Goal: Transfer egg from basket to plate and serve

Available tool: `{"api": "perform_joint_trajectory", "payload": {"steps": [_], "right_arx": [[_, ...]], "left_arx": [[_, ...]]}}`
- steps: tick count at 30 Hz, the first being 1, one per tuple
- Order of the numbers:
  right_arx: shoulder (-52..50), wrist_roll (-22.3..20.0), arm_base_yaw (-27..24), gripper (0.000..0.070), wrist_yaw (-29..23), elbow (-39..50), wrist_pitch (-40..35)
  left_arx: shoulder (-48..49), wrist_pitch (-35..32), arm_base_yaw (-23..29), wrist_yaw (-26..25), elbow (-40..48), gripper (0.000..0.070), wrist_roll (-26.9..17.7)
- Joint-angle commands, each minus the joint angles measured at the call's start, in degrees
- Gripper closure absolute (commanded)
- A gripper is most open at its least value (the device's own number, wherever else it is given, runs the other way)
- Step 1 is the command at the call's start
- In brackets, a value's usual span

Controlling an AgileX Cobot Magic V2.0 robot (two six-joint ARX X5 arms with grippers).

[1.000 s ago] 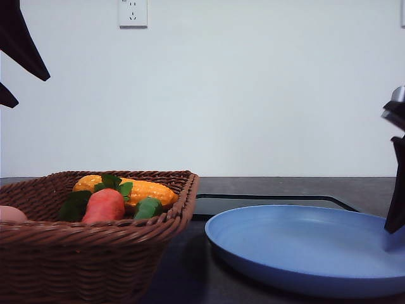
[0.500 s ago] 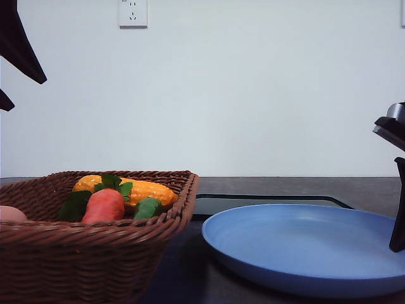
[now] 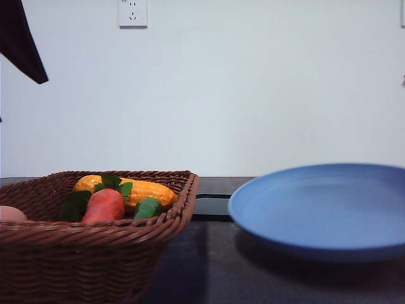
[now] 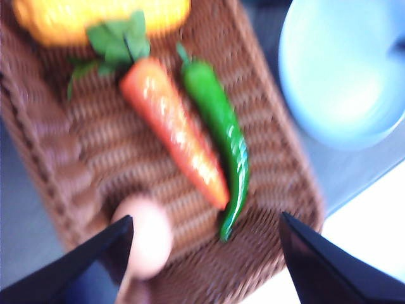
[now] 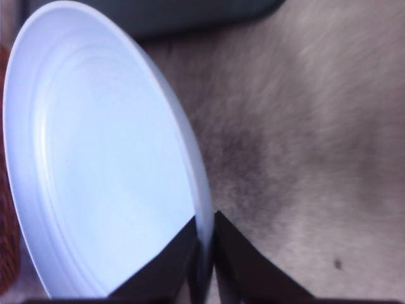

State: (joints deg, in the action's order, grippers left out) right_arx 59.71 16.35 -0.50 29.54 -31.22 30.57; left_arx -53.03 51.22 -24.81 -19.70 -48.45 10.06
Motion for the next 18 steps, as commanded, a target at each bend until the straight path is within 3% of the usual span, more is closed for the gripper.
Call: {"api": "perform_joint_trajectory", "payload": {"steps": [1,6,12,18], "right_arx": [[-0.63,-0.07,-0.89,0.07,0.25,0.0,-0.15],[-3.26,-0.06,-2.54,0.07,0.28,0.0,-0.06],[-3.73,-0.07,-2.75,0.07,0.47,0.0,-0.06],[-3.73,-0.09,-2.74,0.07,0.49,0.0,-0.06]], "left_arx": [[-1.21,2.06,-3.09,4.74,-2.59,0.0227,-0.12],[-5.3,7.95,-11.09,14.2,-6.17,0.0228,1.61],[-13.09,7.81,-16.63,17.95,-6.61,0.0229,3.03],[-21.19,6.72,-17.95,20.4,-6.61,0.0229,3.3]]}}
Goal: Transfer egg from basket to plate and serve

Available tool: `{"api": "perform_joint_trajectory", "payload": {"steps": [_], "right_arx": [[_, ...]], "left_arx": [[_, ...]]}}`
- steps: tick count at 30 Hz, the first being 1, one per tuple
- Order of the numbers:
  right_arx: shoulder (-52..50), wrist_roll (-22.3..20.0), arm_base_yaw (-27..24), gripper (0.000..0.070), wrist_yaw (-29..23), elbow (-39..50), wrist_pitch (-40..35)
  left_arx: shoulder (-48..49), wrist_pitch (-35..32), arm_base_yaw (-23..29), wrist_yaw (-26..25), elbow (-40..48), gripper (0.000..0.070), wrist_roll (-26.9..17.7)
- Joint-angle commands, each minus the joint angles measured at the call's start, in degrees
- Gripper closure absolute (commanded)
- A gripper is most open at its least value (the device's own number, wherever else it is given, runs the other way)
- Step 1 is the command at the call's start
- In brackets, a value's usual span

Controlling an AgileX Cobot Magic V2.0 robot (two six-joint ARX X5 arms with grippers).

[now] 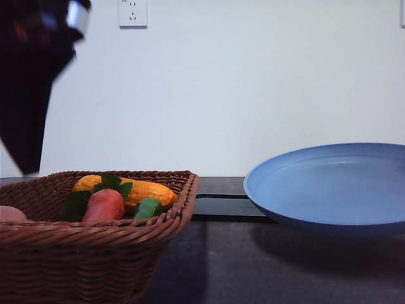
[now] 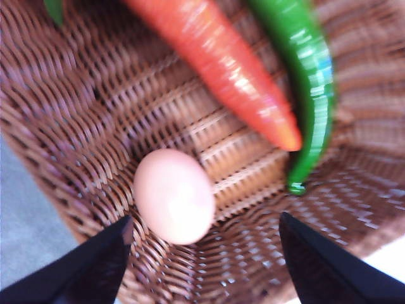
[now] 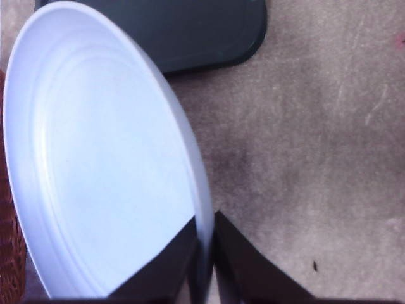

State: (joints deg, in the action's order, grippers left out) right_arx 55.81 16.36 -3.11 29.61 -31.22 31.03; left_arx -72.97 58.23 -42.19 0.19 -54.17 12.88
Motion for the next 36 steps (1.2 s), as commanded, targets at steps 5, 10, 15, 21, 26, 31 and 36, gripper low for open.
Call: {"api": "perform_joint_trajectory", "payload": {"steps": [5,10,15,21,26,31,36], "right_arx": [[0.17,-0.15,-0.13,0.07,0.42,0.0,-0.55],[0.17,-0.2,-0.13,0.07,0.42,0.0,-0.6],[0.17,-0.23,-0.13,0.07,0.42,0.0,-0.83],[0.17,-0.24,-0.13,0.07,0.42,0.0,-0.96],[0.17,-0.24,-0.13,0.07,0.39,0.0,-0.98],[0.17,-0.22,-0.15,0.07,0.42,0.0,-1.01],[0.17,-0.22,-0.13,0.07,0.42,0.0,-0.99]], "left_arx": [[-5.74,-1.32,-0.57,0.56,-0.9,0.0229,1.3],[-8.4,-2.14,-0.57,0.56,-0.9,0.023,1.3],[-10.48,-2.13,-0.57,0.53,-0.9,0.0232,1.28],[-11.73,-2.11,-0.57,0.52,-0.9,0.0311,1.28],[-11.74,-2.11,-0.57,0.52,-0.9,0.0407,1.17],[-11.74,-2.03,-0.57,0.5,-0.9,0.046,-0.05],[-11.74,-2.03,-0.57,0.5,-0.9,0.0502,-0.19]]}}
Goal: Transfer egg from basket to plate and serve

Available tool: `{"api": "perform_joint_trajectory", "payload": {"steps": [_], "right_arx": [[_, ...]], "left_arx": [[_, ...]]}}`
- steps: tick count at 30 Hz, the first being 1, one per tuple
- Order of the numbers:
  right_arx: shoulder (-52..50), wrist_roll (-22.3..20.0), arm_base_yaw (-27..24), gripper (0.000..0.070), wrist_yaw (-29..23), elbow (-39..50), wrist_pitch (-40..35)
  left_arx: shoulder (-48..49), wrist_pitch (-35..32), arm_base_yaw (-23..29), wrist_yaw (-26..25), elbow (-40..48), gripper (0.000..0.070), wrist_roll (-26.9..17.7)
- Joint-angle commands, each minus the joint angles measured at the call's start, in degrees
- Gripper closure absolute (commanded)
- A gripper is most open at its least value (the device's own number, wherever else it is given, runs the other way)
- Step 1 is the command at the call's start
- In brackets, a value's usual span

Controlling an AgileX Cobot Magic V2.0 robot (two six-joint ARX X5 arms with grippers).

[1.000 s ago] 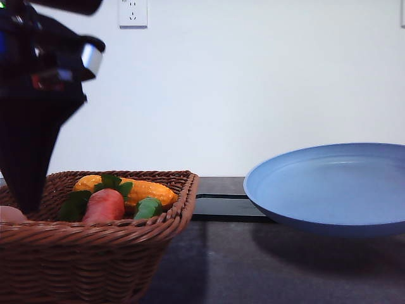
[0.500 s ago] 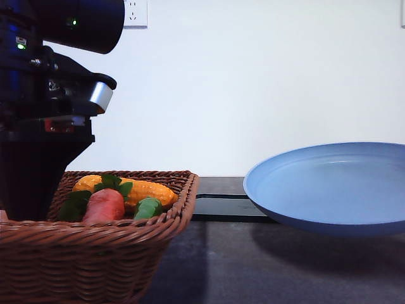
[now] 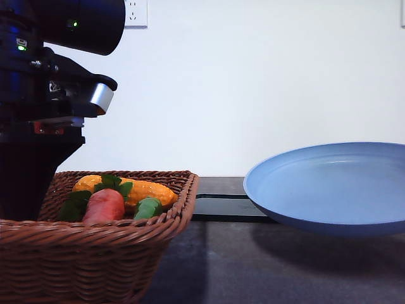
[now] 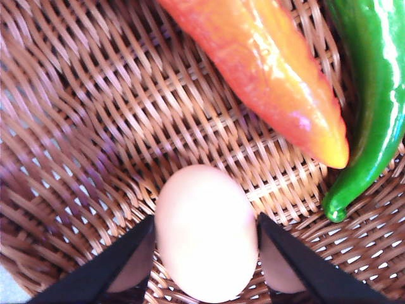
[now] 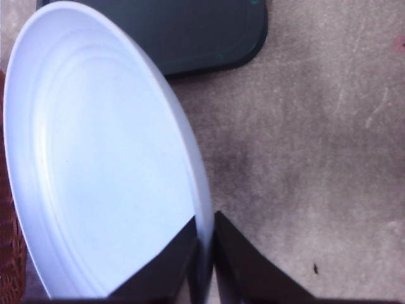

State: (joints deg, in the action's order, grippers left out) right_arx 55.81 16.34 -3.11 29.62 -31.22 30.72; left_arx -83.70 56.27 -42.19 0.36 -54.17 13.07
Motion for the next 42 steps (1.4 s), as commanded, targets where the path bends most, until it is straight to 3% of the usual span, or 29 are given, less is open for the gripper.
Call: {"api": "perform_joint_trajectory", "payload": {"steps": [1,11,19,23,28,34,42], "right_arx": [[0.18,-0.2,-0.13,0.07,0.4,0.0,-0.68],[0.17,-0.2,-0.13,0.07,0.42,0.0,-0.66],[0.18,-0.17,-0.1,0.07,0.77,0.0,-0.65],[0.2,0.43,0.04,0.07,3.94,0.0,-0.67],[0.22,1.87,1.22,0.07,6.32,0.0,-0.59],[0.22,3.15,3.91,0.07,7.84,0.0,-0.64],[0.22,4.36,8.53,0.07,8.09,0.0,-0.63]], "left_arx": [[-1.01,-0.08,-0.57,0.33,-0.9,0.0516,-0.44],[-0.94,-0.31,-0.57,0.37,-2.32,0.0536,-2.07],[0.35,3.08,-0.7,0.36,-11.58,0.0546,-3.41],[1.01,3.09,-1.03,-0.44,-18.78,0.0546,-3.63],[1.01,-4.15,-3.5,-2.29,-25.19,0.0546,-3.44],[0.28,-14.53,-9.02,-2.27,-25.75,0.0546,-4.46],[-6.93,-17.75,-15.28,-2.26,-25.75,0.0546,-7.71]]}}
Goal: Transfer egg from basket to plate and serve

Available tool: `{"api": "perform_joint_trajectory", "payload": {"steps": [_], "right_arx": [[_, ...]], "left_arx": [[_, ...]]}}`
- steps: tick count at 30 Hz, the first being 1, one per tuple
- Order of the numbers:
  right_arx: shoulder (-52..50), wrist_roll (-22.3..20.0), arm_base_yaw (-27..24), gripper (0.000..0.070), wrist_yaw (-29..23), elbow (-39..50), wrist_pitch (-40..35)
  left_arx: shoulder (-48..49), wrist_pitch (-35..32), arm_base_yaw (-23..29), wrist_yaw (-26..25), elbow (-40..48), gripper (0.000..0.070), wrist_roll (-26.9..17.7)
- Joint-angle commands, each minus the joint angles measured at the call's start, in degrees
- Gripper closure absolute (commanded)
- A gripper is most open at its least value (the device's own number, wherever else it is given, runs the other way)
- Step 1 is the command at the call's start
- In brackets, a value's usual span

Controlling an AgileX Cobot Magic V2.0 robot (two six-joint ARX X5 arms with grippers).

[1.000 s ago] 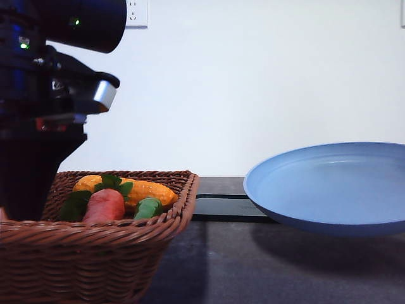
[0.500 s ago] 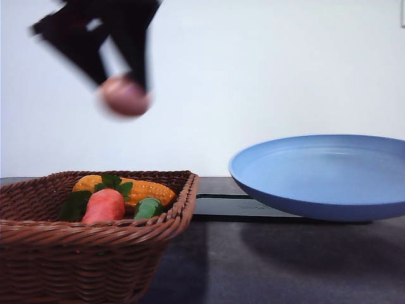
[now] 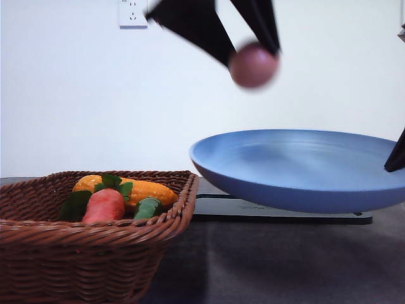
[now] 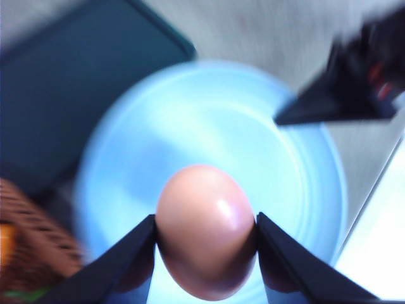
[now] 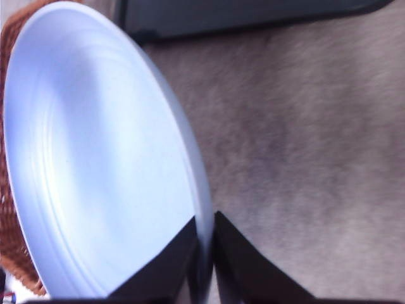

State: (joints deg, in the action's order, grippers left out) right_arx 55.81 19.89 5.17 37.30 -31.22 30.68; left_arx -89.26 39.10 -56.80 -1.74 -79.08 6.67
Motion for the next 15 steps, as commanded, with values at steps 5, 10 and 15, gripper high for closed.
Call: {"api": "perform_joint_trajectory", "payload": {"steps": [5,10,15], "right_arx": [[0.22,1.19,1.85,0.07,0.42,0.0,-0.55],[0.22,1.17,2.09,0.07,0.42,0.0,-0.35],[0.22,1.19,2.09,0.07,0.43,0.0,-0.13]], "left_arx": [[-6.29,-1.53,-2.33,-0.15,-0.84,0.0546,-1.35],[-9.41,-1.49,-2.94,-0.15,-0.84,0.0546,-1.35],[-10.07,-1.5,-2.95,-0.15,-0.84,0.0545,-1.35]]}}
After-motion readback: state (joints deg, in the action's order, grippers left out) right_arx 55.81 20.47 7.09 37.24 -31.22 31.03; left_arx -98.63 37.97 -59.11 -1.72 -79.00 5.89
